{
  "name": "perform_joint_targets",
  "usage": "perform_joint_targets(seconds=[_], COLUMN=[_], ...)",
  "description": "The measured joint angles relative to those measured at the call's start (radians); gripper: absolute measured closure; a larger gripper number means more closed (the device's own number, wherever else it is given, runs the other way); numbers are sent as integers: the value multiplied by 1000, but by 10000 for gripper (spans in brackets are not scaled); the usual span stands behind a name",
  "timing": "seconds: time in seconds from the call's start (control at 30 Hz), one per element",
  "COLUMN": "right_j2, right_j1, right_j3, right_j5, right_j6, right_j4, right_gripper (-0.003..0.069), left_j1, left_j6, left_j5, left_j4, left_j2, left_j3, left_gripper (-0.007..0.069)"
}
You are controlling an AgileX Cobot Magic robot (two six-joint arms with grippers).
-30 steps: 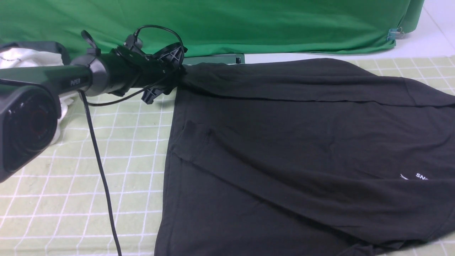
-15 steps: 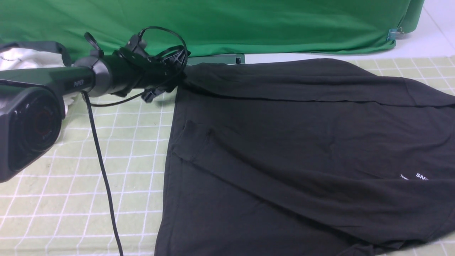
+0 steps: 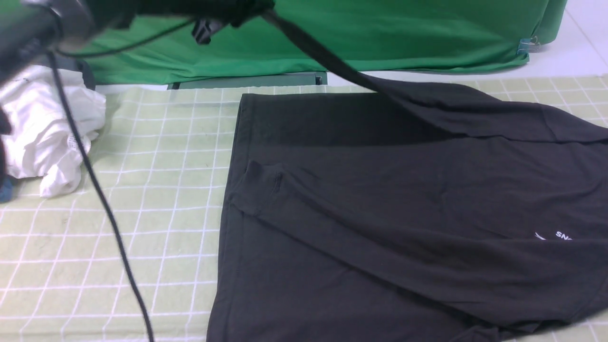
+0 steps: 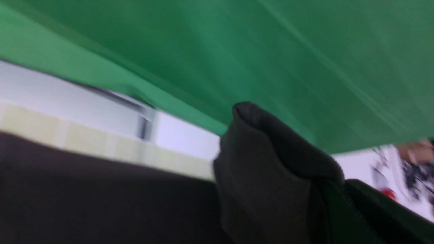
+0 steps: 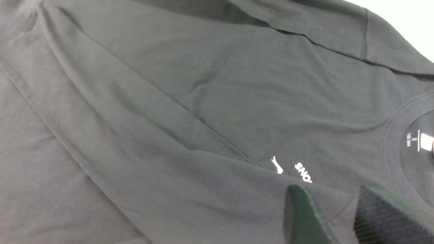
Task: Fold a long-sleeved shirt over a green coffee tablecloth.
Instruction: 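Fold the left side of the dark shirt inward over its body with the left gripper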
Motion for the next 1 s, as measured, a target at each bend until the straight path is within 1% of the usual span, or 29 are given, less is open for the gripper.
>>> perform_joint_targets(seconds=[0.07,0.17,0.23,0.33,0.4,0.43,0.47,0.5,0.57,0.6,0.63,0.67,0.7,0.83,1.0], right_j2=[0,0,0,0,0,0,0,0,0,0,0,0,0,0,0], right_j1=[0,0,0,0,0,0,0,0,0,0,0,0,0,0,0], right_j3=[0,0,0,0,0,0,0,0,0,0,0,0,0,0,0], right_j5=[0,4,8,9,9,9,9,9,12,12,12,12,8,-2,-7], right_j6=[10,21,26,26,27,27,27,28,28,28,28,28,28,29,29], right_j4=[0,0,0,0,0,0,0,0,0,0,0,0,0,0,0], right_gripper=[421,423,449,518,599,627,627,654,659,659,659,659,659,659,653], left_j1=[0,0,-5,-30,-61,-77,-84,-107,-133,-135,-153,-154,-165,-174,-174], left_j6=[-11,-23,-40,-92,-145,-167,-175,-196,-205,-207,-209,-209,-210,-217,-220], left_j5=[75,137,200,257,272,267,266,241,199,195,154,149,113,-13,-83], left_j4=[20,69,151,288,395,426,431,451,462,464,468,470,470,464,485], left_j2=[-50,-90,-152,-217,-274,-298,-306,-333,-366,-372,-393,-397,-406,-409,-409], left_j3=[0,0,18,87,194,254,267,374,507,532,631,654,730,895,952], left_gripper=[611,611,611,611,610,610,610,610,610,610,610,610,610,610,603])
